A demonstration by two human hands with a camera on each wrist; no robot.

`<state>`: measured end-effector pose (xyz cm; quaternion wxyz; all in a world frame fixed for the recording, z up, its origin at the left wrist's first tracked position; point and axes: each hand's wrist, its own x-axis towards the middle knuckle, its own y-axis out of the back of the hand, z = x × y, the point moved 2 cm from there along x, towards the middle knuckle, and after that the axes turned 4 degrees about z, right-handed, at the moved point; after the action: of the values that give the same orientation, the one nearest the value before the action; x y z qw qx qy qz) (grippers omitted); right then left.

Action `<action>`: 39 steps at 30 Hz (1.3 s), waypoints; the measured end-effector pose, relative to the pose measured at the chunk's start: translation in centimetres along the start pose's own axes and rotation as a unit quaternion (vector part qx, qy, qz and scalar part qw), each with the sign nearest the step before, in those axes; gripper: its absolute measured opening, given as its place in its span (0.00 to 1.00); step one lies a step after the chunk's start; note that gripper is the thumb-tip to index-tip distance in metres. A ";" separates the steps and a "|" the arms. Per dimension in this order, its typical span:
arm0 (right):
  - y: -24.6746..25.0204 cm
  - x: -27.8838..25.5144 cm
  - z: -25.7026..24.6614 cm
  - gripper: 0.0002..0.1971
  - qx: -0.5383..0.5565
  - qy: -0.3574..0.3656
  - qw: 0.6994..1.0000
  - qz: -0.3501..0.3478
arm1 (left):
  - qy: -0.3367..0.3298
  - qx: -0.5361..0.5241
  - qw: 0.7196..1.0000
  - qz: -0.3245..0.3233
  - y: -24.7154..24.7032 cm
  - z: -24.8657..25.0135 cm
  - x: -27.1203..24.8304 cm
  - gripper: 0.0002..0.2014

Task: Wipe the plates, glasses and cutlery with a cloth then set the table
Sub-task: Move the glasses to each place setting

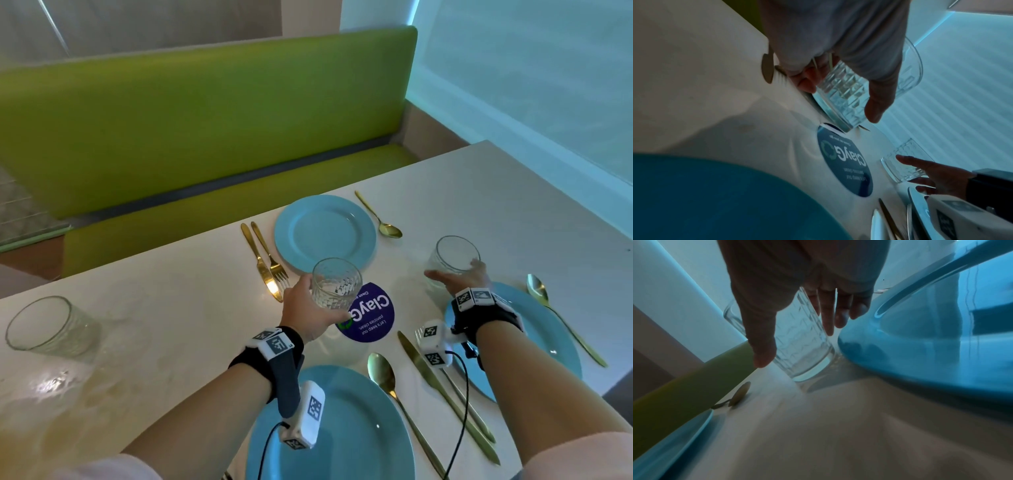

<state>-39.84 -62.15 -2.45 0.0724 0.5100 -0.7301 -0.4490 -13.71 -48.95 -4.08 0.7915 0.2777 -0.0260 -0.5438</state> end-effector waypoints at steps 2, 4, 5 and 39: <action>0.2 0.0 0.1 0.54 -0.008 -0.003 1.000 -0.009 | 0.006 0.001 1.000 -0.014 -0.8 -0.1 0.2 0.41; 0.5 -0.4 0.1 0.52 -0.023 -0.008 1.000 -0.006 | 0.010 0.002 1.000 -0.022 -1.7 0.0 0.3 0.41; 0.5 -0.4 0.2 0.51 -0.029 0.000 1.000 0.004 | 0.011 0.002 1.000 -0.027 -2.2 -0.1 0.3 0.42; -1.7 -21.3 -3.7 0.16 -0.117 0.334 0.926 -0.129 | 0.091 -0.027 0.986 0.136 9.0 -3.0 -5.3 0.14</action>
<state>-26.60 -47.18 5.95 0.3130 0.7084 -0.5332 -0.3404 -7.26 -40.78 -1.02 0.8646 0.2983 0.0233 -0.4037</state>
